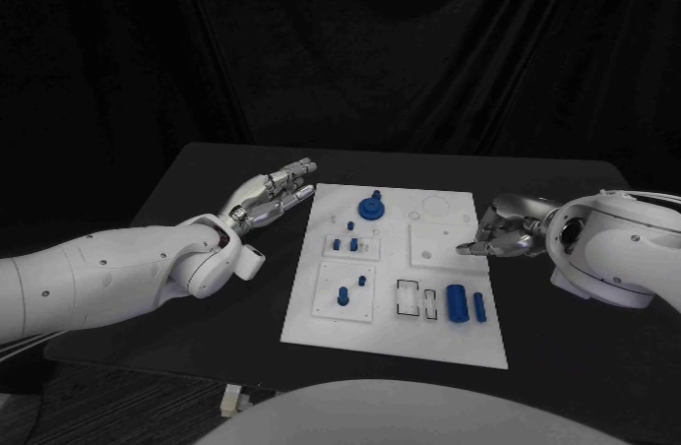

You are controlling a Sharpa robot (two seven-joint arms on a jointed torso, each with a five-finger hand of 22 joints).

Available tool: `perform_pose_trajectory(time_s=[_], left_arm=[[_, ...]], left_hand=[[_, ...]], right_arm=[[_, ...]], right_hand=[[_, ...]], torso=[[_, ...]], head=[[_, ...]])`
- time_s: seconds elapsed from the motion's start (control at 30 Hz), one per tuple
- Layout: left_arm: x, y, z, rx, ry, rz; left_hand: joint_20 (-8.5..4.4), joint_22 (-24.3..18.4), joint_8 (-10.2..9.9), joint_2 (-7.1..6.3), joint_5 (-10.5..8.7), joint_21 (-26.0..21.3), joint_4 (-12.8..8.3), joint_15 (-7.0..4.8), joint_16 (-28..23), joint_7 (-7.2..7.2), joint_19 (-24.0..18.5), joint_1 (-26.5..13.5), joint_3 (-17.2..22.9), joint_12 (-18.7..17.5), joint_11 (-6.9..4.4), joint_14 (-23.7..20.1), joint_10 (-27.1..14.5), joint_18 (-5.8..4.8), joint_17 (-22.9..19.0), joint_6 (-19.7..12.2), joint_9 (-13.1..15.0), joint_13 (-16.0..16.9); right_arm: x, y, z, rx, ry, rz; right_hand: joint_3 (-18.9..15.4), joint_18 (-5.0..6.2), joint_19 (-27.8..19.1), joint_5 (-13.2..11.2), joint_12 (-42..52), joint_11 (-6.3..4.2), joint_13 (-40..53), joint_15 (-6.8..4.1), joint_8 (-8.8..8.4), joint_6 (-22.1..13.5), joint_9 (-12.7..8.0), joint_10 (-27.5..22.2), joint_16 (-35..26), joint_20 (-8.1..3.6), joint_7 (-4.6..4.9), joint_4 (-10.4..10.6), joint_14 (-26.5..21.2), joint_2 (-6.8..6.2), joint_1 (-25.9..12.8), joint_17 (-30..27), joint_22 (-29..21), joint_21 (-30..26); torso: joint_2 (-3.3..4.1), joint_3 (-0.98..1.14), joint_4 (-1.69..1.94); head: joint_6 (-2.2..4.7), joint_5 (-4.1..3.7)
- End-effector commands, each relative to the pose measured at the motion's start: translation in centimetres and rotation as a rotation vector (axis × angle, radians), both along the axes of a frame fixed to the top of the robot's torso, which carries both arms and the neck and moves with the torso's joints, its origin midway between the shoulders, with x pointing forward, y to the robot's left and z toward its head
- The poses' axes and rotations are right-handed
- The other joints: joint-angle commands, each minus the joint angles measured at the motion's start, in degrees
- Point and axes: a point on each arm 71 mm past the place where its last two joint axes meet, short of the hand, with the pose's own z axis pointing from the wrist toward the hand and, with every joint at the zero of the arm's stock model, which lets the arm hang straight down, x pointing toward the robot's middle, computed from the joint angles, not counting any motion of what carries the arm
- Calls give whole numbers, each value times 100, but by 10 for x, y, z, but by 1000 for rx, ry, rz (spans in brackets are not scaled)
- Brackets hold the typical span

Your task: Assemble the parts on the task board

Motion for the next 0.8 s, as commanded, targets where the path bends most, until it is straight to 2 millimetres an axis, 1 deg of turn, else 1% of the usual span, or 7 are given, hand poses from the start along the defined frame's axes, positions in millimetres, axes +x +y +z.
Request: perform_pose_trajectory(time_s=[0.03,0.07,0.1,0.13,0.47,0.7,0.8], left_arm=[[-4,-4,16,-63,-223,-54],[-4,-4,16,-64,-222,-56],[-4,-4,16,-65,-220,-58],[-4,-4,15,-67,-218,-60],[-3,-6,13,-77,-187,-83],[-3,-8,12,-81,-175,-92],[-2,-8,12,-82,-170,-95]], left_hand=[[27,-6,-37,-21,-11,-35,0,-43,-20,-93,-2,-3,-63,16,-59,-3,54,70,-7,-163,-11,5],[-233,-19,-41,-5,-10,-40,-2,-178,-20,-156,-5,-5,-73,-5,-124,-3,64,104,-7,-252,-15,3],[-419,-19,-39,7,-1,-40,-3,-210,-20,-150,-5,3,-76,-28,-134,-3,61,103,-7,-254,-14,1],[-482,-19,-38,18,3,-40,-2,-215,-20,-142,-5,6,-75,-53,-137,-3,53,91,-7,-247,-13,-2],[-449,-19,-24,94,88,-40,-7,-100,-20,-26,-5,79,-44,-134,-38,-3,3,9,-7,-122,-1,-9],[-411,-19,-24,118,169,-40,-11,-44,-20,10,-5,152,-21,-137,4,-3,1,-12,-7,-106,-1,-8],[-396,-19,-26,122,208,-40,-10,-26,-20,17,-5,186,-14,-139,14,-3,0,-17,-7,-111,-2,-8]], right_arm=[[-3,-3,-13,-182,93,29],[-2,-2,-15,-197,101,37],[-2,0,-17,-207,107,43],[-2,1,-20,-216,114,49],[-2,14,-29,-221,121,69],[-1,18,-31,-217,117,70],[0,19,-33,-219,120,72]], right_hand=[[-373,-285,467,-63,842,-187,1539,-227,390,732,531,610,440,-201,-256,65,597,312,-1368,1505,1317,1288],[-375,-292,478,-63,842,-189,1539,-234,378,723,540,610,440,-209,-255,61,597,328,-1370,1505,1326,1320],[-389,-295,481,-40,842,-181,1539,-241,293,643,537,610,440,-222,-234,54,597,354,-1370,1505,1328,1339],[-394,-296,482,-37,842,-176,1539,-239,266,620,533,610,440,-225,-229,53,597,358,-1370,1505,1330,1346],[-487,-299,477,-157,842,-116,1539,-200,0,514,476,610,440,-203,-162,59,597,387,-1448,1505,1331,1379],[-544,-292,459,-298,842,-218,1539,-259,191,893,771,610,440,-236,-285,60,597,382,-1444,1505,1324,1376],[-563,-289,449,-310,842,-272,1539,-300,339,905,1100,610,440,-278,-338,57,597,380,-1417,1505,1320,1375]], torso=[[0,0,0],[0,0,-1],[1,0,0],[2,0,0],[5,1,-2],[9,3,-3],[11,3,-2]], head=[[-1,11],[-1,12],[-1,6],[-1,5],[-1,5],[-1,6],[-1,-5]])
